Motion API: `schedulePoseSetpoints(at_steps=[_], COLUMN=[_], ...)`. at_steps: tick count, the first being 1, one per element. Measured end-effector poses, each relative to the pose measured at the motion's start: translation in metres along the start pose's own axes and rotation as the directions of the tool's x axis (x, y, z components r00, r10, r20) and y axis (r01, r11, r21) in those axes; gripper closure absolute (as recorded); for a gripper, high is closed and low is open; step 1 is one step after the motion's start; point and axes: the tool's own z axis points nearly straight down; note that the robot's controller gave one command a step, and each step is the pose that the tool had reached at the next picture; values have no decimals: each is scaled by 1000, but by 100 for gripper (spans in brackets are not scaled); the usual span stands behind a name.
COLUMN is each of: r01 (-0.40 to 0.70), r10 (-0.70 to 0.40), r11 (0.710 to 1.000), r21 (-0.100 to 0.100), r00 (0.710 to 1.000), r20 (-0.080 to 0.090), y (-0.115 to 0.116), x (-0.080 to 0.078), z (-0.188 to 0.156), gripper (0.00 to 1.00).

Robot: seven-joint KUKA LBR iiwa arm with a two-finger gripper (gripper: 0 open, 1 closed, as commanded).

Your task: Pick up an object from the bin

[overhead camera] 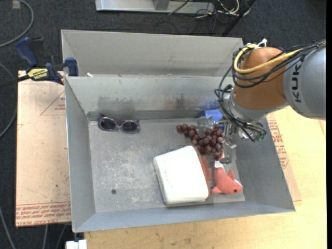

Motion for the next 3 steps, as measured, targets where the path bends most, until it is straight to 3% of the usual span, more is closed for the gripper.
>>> schedulePoseSetpoints(at_steps=[1, 2, 3], r01=[366, 366, 373], r10=[-366, -366, -373], r11=[931, 931, 928], r21=[-5, -5, -11], r00=[931, 931, 928], r20=[4, 4, 0], y=[-46, -46, -48], x=[-9, -9, -14], z=[17, 16, -15], gripper=[100, 100, 100])
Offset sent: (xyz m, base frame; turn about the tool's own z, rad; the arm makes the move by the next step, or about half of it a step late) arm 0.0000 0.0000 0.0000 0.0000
